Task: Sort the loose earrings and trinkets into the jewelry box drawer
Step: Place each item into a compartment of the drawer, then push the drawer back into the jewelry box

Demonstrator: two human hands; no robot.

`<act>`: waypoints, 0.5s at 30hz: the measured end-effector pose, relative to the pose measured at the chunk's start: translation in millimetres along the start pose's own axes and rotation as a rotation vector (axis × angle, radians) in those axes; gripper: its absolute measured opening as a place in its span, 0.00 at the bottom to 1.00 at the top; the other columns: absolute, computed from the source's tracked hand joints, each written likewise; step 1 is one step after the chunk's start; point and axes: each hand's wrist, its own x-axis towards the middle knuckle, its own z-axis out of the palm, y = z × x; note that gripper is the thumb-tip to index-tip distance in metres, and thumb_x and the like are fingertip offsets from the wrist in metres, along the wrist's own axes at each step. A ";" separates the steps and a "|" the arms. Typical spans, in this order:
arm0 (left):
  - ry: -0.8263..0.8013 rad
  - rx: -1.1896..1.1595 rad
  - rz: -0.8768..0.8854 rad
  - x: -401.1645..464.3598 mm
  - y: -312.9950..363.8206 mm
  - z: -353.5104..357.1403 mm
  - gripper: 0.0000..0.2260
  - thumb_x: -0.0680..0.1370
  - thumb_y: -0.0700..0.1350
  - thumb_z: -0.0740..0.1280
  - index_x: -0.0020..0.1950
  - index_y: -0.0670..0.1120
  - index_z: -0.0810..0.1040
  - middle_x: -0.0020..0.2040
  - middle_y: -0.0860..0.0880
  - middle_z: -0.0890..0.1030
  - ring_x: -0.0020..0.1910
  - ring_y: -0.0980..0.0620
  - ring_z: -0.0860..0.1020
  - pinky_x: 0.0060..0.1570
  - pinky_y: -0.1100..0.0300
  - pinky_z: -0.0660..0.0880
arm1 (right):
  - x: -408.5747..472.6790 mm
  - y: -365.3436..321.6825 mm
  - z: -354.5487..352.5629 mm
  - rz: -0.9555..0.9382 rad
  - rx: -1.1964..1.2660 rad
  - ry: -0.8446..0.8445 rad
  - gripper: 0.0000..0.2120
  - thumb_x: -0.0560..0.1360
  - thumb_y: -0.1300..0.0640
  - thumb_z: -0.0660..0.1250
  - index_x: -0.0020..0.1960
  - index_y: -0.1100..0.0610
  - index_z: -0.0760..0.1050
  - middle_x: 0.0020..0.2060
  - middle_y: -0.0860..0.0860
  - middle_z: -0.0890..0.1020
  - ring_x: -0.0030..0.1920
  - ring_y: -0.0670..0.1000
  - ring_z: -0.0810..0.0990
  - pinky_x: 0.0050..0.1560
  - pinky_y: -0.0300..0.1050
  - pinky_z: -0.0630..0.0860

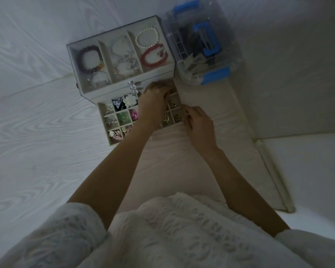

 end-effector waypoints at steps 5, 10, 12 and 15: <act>0.063 -0.005 0.187 -33.6 1.5 -27.2 0.10 0.78 0.45 0.62 0.54 0.47 0.80 0.45 0.48 0.83 0.45 0.48 0.78 0.41 0.60 0.73 | -5.0 1.3 -5.1 -0.028 0.014 -0.048 0.17 0.76 0.64 0.63 0.65 0.60 0.71 0.53 0.59 0.78 0.49 0.54 0.78 0.50 0.41 0.72; 0.230 0.009 0.158 -98.2 -23.4 -61.8 0.07 0.77 0.43 0.64 0.50 0.43 0.81 0.43 0.47 0.82 0.46 0.51 0.75 0.46 0.64 0.69 | -29.0 -3.5 -14.4 0.091 0.105 0.000 0.10 0.74 0.64 0.64 0.55 0.59 0.72 0.46 0.54 0.78 0.44 0.49 0.76 0.46 0.45 0.75; 0.240 0.015 0.020 -121.3 -39.5 -68.1 0.08 0.75 0.42 0.65 0.51 0.42 0.79 0.45 0.44 0.81 0.48 0.49 0.72 0.48 0.62 0.67 | -37.3 -9.4 -13.7 0.097 0.105 -0.006 0.05 0.74 0.62 0.66 0.50 0.59 0.73 0.42 0.52 0.79 0.43 0.49 0.76 0.44 0.41 0.72; 0.142 -0.052 -0.321 -148.5 -58.7 -70.9 0.16 0.73 0.42 0.68 0.60 0.43 0.75 0.55 0.43 0.77 0.55 0.46 0.70 0.55 0.57 0.66 | -47.3 -21.0 -2.7 0.030 -0.004 -0.074 0.04 0.73 0.60 0.67 0.48 0.58 0.77 0.43 0.53 0.82 0.46 0.54 0.77 0.47 0.43 0.68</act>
